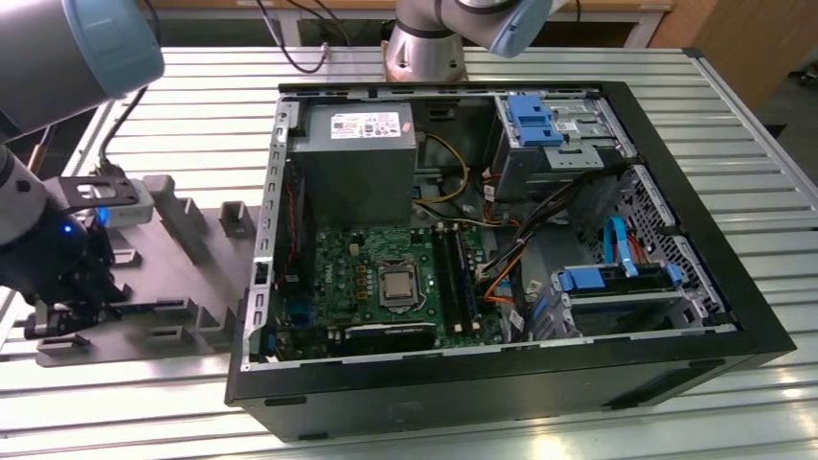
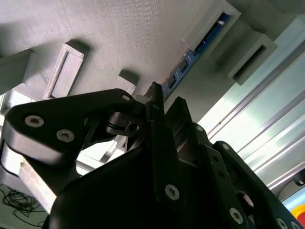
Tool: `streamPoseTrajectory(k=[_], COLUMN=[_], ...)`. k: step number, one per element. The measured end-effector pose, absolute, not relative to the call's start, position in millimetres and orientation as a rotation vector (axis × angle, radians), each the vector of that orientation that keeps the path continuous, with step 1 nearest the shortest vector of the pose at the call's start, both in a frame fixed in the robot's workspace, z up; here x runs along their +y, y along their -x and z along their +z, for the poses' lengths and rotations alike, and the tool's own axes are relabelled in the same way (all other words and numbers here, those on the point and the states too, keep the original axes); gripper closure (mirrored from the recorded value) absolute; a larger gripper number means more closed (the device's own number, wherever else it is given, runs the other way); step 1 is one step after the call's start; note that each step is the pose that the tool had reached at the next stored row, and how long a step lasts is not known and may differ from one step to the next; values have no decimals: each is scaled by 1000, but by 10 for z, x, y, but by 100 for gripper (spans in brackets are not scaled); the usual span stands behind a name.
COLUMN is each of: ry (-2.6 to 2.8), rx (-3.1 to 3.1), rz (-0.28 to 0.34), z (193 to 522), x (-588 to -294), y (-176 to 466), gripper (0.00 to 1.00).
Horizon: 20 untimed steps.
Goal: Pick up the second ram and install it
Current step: 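Pick up the second ram and move it above second insertion slot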
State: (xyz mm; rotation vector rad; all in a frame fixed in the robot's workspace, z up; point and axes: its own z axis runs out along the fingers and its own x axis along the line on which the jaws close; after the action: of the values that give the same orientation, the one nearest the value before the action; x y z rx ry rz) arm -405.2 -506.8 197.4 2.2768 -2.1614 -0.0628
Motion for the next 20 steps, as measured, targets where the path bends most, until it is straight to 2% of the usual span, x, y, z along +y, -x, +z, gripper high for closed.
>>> streamPoseTrajectory(k=[20], ry=[-2285], rx=[-2168], rz=[-79], z=[1994], x=[-5064], y=[4052], gripper=[71])
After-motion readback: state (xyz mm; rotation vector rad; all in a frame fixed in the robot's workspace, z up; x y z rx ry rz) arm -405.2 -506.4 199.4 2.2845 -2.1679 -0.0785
